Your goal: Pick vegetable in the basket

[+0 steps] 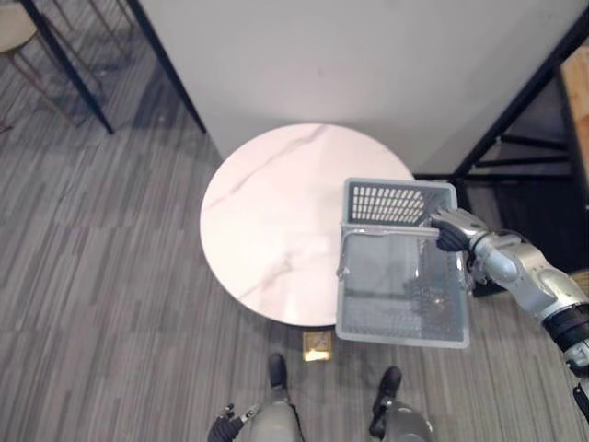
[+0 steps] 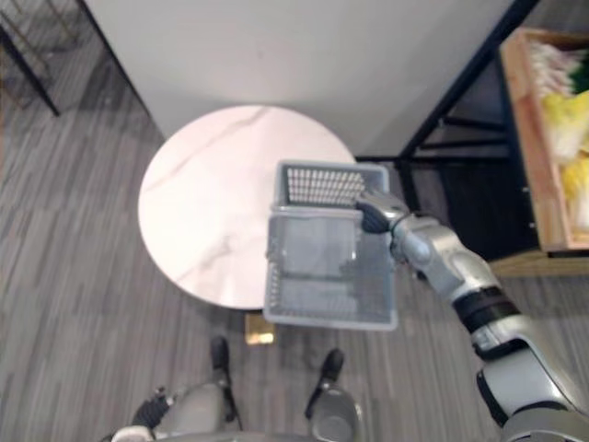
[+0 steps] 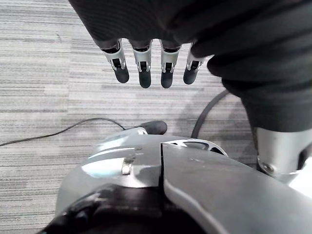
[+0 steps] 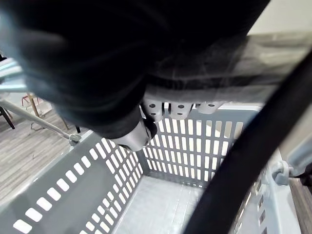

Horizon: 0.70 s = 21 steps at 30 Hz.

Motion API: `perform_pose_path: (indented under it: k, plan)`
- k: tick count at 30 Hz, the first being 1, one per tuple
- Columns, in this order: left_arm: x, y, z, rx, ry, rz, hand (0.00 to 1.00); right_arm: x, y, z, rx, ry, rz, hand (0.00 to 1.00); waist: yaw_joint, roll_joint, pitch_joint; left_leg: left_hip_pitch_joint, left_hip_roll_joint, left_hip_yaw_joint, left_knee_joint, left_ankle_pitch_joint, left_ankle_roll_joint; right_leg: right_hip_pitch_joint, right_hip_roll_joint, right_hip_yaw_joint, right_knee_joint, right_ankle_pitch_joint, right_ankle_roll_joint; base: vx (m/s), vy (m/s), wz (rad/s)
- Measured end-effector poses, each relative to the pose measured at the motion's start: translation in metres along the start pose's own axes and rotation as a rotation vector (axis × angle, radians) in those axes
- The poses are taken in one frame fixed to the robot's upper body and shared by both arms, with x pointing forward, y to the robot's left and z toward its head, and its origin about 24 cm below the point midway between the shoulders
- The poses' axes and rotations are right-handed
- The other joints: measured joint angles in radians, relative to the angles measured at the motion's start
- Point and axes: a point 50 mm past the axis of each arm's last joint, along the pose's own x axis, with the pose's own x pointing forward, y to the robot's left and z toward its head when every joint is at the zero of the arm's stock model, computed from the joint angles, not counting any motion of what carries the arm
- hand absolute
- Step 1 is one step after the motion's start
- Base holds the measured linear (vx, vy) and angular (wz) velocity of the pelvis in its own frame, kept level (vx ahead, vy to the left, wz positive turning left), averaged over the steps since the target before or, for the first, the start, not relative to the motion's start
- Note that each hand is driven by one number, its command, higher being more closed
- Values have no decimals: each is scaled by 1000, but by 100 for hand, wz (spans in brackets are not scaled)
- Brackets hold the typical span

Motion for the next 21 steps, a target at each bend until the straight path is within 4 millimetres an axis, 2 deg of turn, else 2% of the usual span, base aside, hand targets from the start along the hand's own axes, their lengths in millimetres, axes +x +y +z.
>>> perform_pose_path:
  k: [2,4,7,11,18,19,21]
  plan:
    - [0,0,-2,-8,10,3,0,-2,-3,3,-9,-19,-11,100,1,-1,-13,13,2,21,0,-6,0,0,5,22,-13,9,2,-13,-6,-41]
    - [-1,0,-7,3,28,1,0,-5,-2,4,-11,-28,-15,100,-12,0,-30,17,3,25,-2,-6,-1,2,7,29,-17,12,2,-23,-4,-17]
    - [-3,1,-13,22,41,-2,0,-15,2,1,-17,-28,-5,100,-17,0,-59,26,5,37,-5,-14,-8,9,11,39,-30,15,7,-6,-5,-9]
    - [-6,2,-19,17,60,-4,0,-29,19,-1,-8,-29,52,100,-24,-2,-90,45,4,35,-6,-20,-5,37,11,34,-43,15,9,17,-2,1]
    - [-9,2,-25,9,74,-3,0,-40,35,7,18,-67,94,100,-24,-1,-97,74,6,42,1,-33,-2,58,11,43,-32,18,4,36,-4,-2]
    - [-9,2,-25,5,75,0,0,-42,36,9,23,-72,90,100,-25,-2,-98,72,8,41,12,-46,-6,51,8,44,-9,5,5,0,0,0]
    - [-8,4,-23,7,66,4,0,-48,42,8,45,-59,98,100,-24,-11,-94,20,31,34,168,-127,-3,14,-11,57,106,-55,6,0,0,0]
